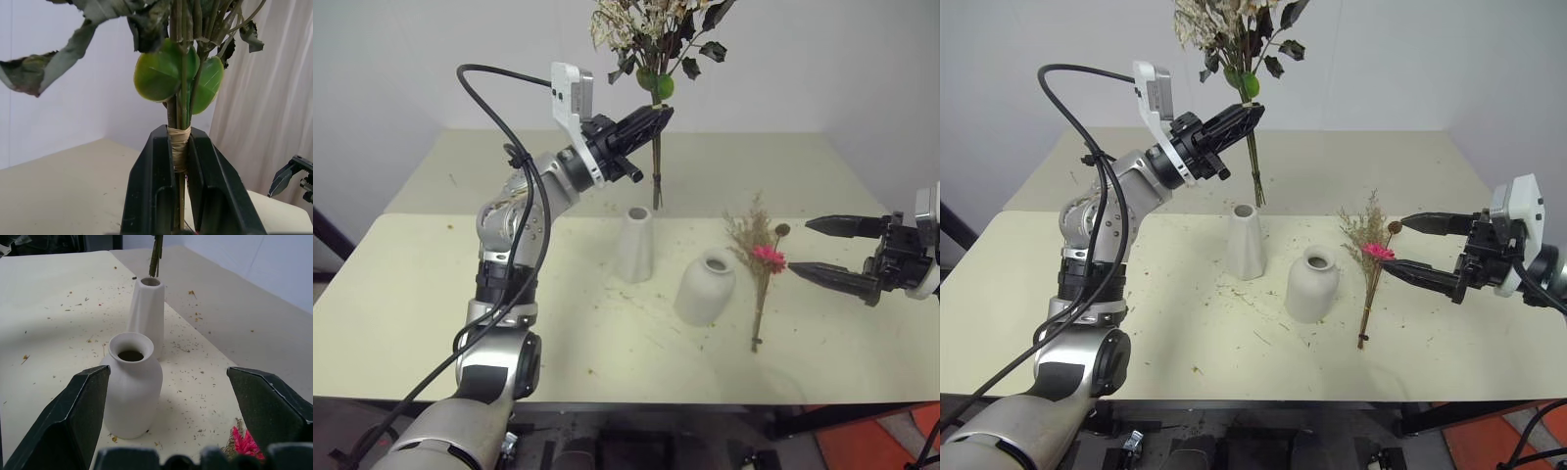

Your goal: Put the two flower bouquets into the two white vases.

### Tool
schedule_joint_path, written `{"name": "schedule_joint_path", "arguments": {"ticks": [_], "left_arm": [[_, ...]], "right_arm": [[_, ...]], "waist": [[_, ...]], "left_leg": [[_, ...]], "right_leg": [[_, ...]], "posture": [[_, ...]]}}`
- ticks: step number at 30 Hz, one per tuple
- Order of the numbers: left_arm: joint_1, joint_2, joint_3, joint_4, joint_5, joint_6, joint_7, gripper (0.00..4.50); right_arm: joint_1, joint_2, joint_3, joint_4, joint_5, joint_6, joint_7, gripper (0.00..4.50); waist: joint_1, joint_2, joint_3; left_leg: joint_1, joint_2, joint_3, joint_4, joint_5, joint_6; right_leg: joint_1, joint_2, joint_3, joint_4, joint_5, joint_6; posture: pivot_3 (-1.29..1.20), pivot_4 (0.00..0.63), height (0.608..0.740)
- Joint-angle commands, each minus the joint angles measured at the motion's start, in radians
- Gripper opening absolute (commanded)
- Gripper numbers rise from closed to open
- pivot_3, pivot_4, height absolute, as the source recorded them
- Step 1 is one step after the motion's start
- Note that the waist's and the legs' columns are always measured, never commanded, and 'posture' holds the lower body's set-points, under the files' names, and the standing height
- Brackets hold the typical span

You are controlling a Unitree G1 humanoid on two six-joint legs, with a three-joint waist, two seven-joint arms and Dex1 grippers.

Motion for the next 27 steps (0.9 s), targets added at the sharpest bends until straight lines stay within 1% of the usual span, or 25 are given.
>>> {"name": "schedule_joint_path", "arguments": {"ticks": [1, 14, 27], "left_arm": [[-0.049, 0.019, 0.01, -0.003, 0.01, -0.036, -0.017, 0.13], [-0.047, 0.032, -0.001, 0.035, 0.059, -0.058, -0.046, 0.13], [-0.01, 0.05, -0.047, 0.018, 0.103, -0.04, -0.073, 0.13]], "right_arm": [[-0.015, -0.007, -0.056, -0.019, 0.037, 0.006, -0.022, 4.5], [-0.052, -0.061, -0.061, 0.01, 0.058, 0.044, -0.009, 4.5], [-0.044, -0.055, -0.07, 0.011, 0.053, 0.037, -0.009, 4.5]], "waist": [[0.001, 0.0, 0.0], [0.001, 0.0, 0.0], [0.0, 0.0, 0.0]], "left_leg": [[0.0, 0.0, 0.0, 0.0, 0.0, 0.0], [0.0, 0.0, 0.0, 0.0, 0.0, 0.0], [0.0, 0.0, 0.0, 0.0, 0.0, 0.0]], "right_leg": [[0.0, 0.0, 0.0, 0.0, 0.0, 0.0], [0.0, 0.0, 0.0, 0.0, 0.0, 0.0], [0.0, 0.0, 0.0, 0.0, 0.0, 0.0]], "posture": [[0.0, 0.15, 0.74], [0.0, 0.15, 0.74], [0.0, 0.15, 0.74]]}}
